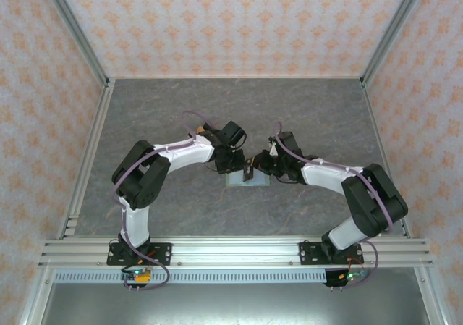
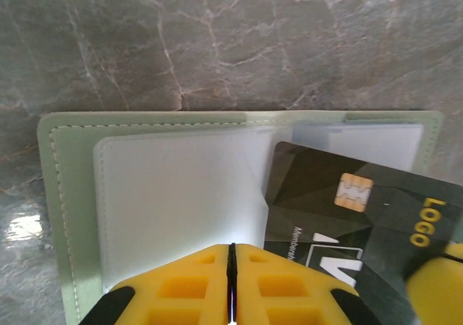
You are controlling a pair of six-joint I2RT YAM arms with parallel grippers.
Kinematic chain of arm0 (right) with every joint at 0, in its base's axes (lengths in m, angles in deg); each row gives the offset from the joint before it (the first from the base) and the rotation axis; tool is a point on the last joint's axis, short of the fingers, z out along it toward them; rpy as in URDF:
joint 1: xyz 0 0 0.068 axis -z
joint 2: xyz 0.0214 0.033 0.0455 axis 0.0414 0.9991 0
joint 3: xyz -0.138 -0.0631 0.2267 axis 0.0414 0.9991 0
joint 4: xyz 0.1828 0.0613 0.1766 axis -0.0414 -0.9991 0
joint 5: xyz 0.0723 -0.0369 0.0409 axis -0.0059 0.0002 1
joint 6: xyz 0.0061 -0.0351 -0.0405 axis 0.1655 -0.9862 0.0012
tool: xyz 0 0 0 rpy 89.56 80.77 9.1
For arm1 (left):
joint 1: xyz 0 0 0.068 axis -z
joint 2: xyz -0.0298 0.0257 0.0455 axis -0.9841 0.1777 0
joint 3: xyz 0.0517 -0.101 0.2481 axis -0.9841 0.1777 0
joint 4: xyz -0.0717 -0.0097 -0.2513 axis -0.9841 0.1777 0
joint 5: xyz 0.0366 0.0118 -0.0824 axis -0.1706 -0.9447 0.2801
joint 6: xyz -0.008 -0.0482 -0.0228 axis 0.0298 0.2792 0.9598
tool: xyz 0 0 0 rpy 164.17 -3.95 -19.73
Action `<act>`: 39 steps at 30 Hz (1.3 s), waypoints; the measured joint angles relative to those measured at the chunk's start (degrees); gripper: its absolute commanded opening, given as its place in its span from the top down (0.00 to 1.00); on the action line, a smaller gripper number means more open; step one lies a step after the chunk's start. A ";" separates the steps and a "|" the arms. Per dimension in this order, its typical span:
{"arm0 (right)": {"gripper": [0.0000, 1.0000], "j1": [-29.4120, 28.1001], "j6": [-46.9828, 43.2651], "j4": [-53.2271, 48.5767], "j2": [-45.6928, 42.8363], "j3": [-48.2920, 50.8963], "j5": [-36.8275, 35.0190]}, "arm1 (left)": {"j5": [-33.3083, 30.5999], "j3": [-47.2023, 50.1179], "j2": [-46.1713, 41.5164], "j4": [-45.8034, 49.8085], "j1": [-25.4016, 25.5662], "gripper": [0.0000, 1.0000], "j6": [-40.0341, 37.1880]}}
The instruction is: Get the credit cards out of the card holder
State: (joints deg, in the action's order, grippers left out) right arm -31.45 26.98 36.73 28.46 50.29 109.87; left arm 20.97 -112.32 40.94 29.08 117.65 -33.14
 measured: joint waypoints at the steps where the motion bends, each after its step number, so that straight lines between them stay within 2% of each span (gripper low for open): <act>1: 0.83 0.00 0.09 0.00 0.20 -0.09 0.22 | 0.04 0.07 0.31 -0.11 0.00 0.90 0.00; 10: 0.80 0.00 1.77 0.44 2.80 -0.15 2.93 | 1.16 0.52 1.09 -0.83 0.00 0.90 0.00; 17: 0.95 0.00 1.75 0.04 3.28 -0.37 3.04 | 1.49 0.61 1.44 -1.46 0.00 0.89 -0.04; 23: 1.00 0.00 -1.90 -6.93 -1.09 -1.60 -2.47 | -0.92 0.85 -1.29 0.46 -0.15 0.68 -1.25; 30: 1.00 -0.35 -10.19 -18.32 -8.17 -10.03 -12.24 | -11.30 2.05 -16.02 6.60 -3.61 0.40 -4.87; 34: 1.00 -2.49 -14.99 -22.01 -7.52 -16.50 -15.43 | -16.04 5.62 -23.34 8.22 -7.54 0.28 -6.19; 39: 1.00 -6.54 -20.65 -24.24 -0.33 -27.43 -16.85 | -19.52 12.79 -29.27 10.14 -13.18 0.06 -7.30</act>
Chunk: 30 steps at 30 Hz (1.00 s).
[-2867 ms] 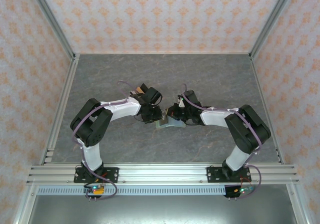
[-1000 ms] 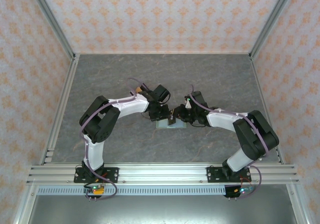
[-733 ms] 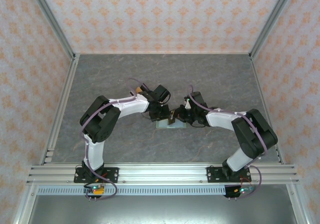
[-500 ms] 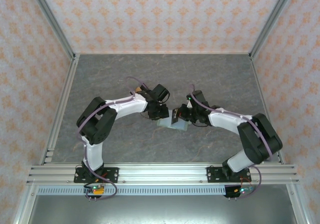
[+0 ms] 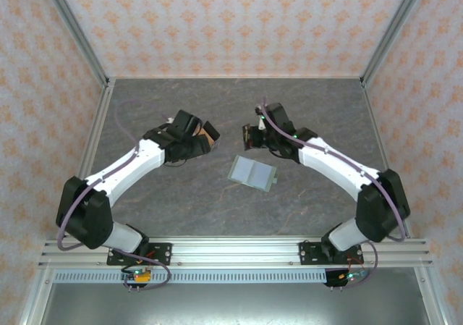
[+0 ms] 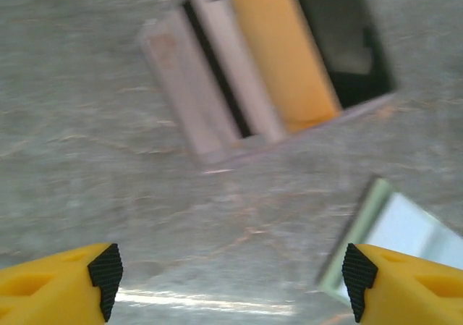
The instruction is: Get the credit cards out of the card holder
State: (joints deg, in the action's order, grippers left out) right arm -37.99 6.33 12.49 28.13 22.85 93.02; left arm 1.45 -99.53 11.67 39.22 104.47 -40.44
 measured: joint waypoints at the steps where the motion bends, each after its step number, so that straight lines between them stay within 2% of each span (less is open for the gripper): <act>1: 1.00 -0.76 -1.07 -0.35 1.88 -2.21 -0.15 | -0.57 1.18 -0.90 0.31 -0.59 0.03 -0.13; 3: 1.00 -2.36 -3.34 -1.18 6.34 -7.26 -0.11 | -1.77 3.76 -3.32 0.87 -1.70 0.00 -0.33; 8: 1.00 -4.85 -7.96 -3.26 16.96 -19.34 1.22 | -3.06 7.72 -9.29 1.68 -4.59 0.00 -0.46; 14: 1.00 -5.51 -12.20 -6.12 26.64 -30.99 2.60 | -3.39 10.05 -13.44 2.43 -6.88 0.00 -0.46; 21: 1.00 -5.49 -15.80 -10.69 33.48 -39.45 1.75 | -3.34 11.74 -15.43 3.30 -7.50 0.00 -0.48; 30: 1.00 -5.46 -18.53 -13.29 37.73 -43.65 -0.81 | -3.34 11.74 -16.65 3.76 -7.58 0.00 -1.97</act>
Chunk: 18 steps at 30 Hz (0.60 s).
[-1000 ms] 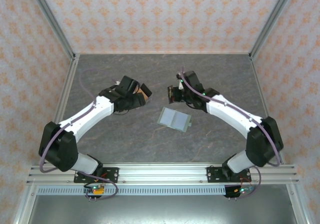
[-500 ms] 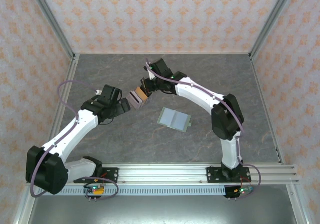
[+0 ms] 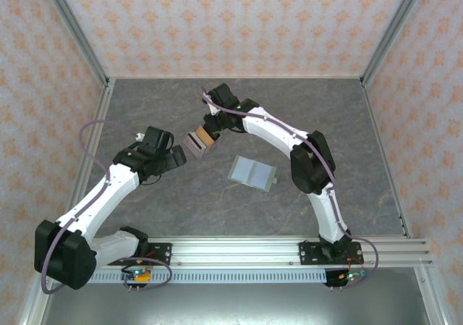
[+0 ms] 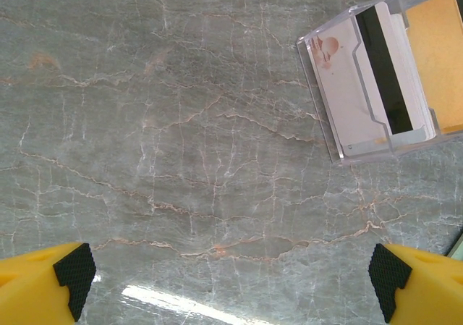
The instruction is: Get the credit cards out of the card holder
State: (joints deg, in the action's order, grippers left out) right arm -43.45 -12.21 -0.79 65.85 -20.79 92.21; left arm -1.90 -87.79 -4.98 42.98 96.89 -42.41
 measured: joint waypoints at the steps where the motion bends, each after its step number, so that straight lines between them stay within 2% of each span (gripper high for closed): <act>1: 1.00 0.00 -0.11 -0.13 0.74 -0.87 -0.22 | 0.02 0.00 0.00 0.09 -0.02 0.00 -0.04; 12: 0.90 -0.02 -2.86 -1.11 2.58 -1.42 0.66 | 0.28 0.00 -0.02 0.15 -0.04 0.00 -0.02; 18: 0.91 -0.02 -2.93 -1.09 2.58 -1.42 0.20 | 0.55 -0.02 -0.02 0.15 -0.04 0.00 -0.02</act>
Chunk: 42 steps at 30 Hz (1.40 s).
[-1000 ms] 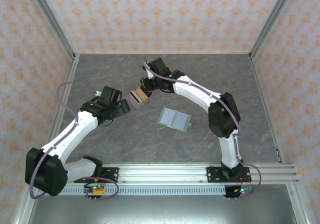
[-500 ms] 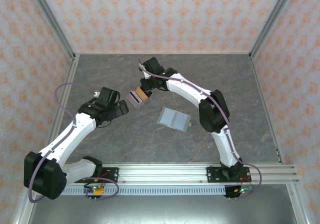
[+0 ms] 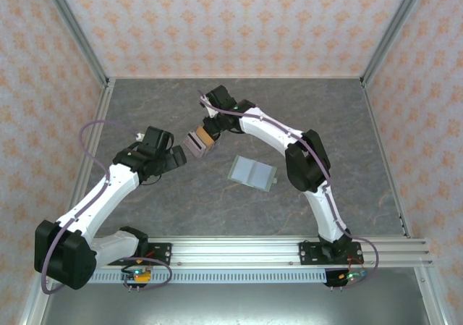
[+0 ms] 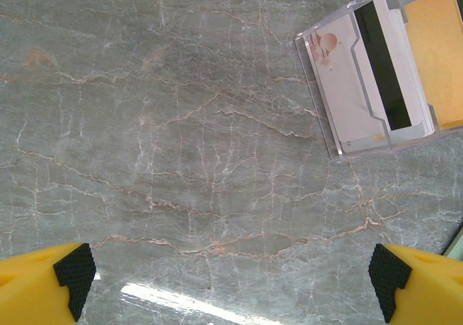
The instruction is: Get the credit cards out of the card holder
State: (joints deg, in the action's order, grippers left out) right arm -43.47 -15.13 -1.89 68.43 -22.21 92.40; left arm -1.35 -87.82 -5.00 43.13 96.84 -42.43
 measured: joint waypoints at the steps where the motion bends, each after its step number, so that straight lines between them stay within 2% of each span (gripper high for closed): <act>1: 0.92 0.00 0.07 0.00 0.00 0.00 -0.17 | 0.15 0.00 0.00 0.00 0.00 0.00 0.00; 6: 0.89 0.00 0.39 -0.13 0.00 0.00 -1.05 | 0.79 0.00 0.42 0.00 0.00 0.00 0.02; 13: 0.70 0.00 1.42 -1.99 0.15 -0.39 -1.55 | 1.25 0.00 1.03 0.00 0.00 0.00 0.02; 15: 0.67 0.00 2.38 -2.80 0.15 -0.55 -1.92 | 1.25 0.00 1.03 0.00 0.00 0.00 0.02; 19: 0.55 0.00 5.70 -2.86 -1.66 1.16 -2.47 | 1.29 -0.02 1.03 0.00 0.00 0.00 0.02; 23: 0.53 0.00 11.30 -2.71 -9.53 8.98 -4.57 | 1.57 -0.11 1.03 0.00 0.00 0.00 0.02; 30: 0.53 0.00 26.23 0.87 -27.10 29.90 -8.44 | 2.95 -0.13 1.36 -0.04 0.00 0.00 0.04; 36: 0.55 0.00 32.89 1.77 -24.98 39.08 -8.57 | 4.26 -0.13 2.62 -0.17 0.00 0.00 0.13; 42: 0.56 0.00 33.44 2.32 -20.02 39.47 -7.23 | 5.90 -0.13 4.61 -1.36 0.00 0.00 0.59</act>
State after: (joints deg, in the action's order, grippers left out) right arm -43.47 18.31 0.43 48.41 17.26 85.17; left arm 4.55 -87.95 -0.39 41.78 96.84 -41.84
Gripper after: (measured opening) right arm 0.446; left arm 0.999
